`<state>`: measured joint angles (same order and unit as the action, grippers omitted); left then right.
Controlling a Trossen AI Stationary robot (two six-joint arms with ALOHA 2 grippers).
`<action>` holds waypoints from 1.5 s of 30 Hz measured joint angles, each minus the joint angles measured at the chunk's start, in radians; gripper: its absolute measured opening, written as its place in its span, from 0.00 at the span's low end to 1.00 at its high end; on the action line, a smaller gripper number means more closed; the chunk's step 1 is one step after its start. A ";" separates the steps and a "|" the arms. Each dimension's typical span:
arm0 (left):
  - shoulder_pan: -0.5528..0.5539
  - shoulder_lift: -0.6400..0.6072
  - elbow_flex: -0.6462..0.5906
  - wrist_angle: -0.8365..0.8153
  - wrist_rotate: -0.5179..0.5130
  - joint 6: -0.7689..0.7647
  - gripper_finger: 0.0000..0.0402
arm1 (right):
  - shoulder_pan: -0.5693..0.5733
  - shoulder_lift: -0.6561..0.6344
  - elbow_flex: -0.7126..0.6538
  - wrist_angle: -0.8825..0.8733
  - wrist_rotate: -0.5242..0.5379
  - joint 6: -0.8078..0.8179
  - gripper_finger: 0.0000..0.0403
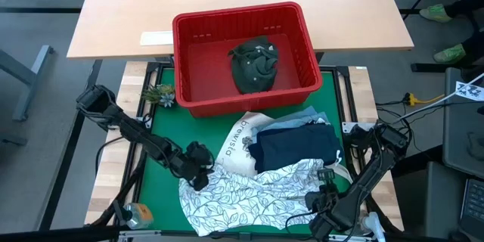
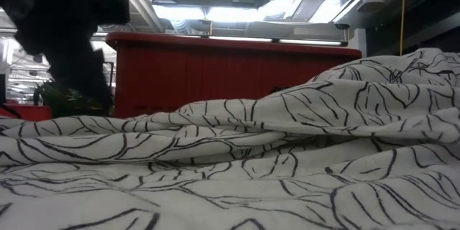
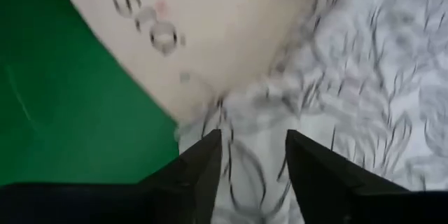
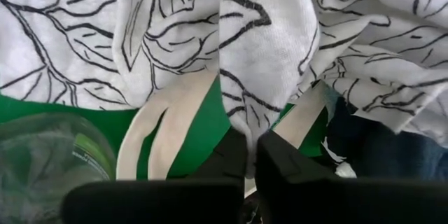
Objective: Fold laundry
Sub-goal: Fold the patterned white shirt
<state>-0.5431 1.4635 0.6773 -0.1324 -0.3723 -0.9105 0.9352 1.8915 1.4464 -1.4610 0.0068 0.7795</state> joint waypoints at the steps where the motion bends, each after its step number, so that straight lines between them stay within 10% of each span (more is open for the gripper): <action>1: 0.009 0.000 0.000 -0.018 0.041 0.000 0.40 | 0.000 0.000 0.000 -0.003 0.000 0.000 0.02; 5: 0.034 0.000 0.000 -0.104 0.169 -0.001 0.49 | 0.000 0.000 0.000 -0.005 0.000 0.000 0.02; 26: 0.008 0.065 0.000 -0.168 0.189 -0.188 0.48 | 0.000 0.000 0.000 -0.004 0.000 0.002 0.04; 45: 0.008 0.061 0.050 -0.145 0.208 -0.194 0.01 | -0.001 -0.005 0.000 -0.012 0.000 -0.035 0.02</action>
<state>-0.5350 1.5244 0.7277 -0.2779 -0.1641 -1.1044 0.9341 1.8870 1.4464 -1.4730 0.0071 0.7446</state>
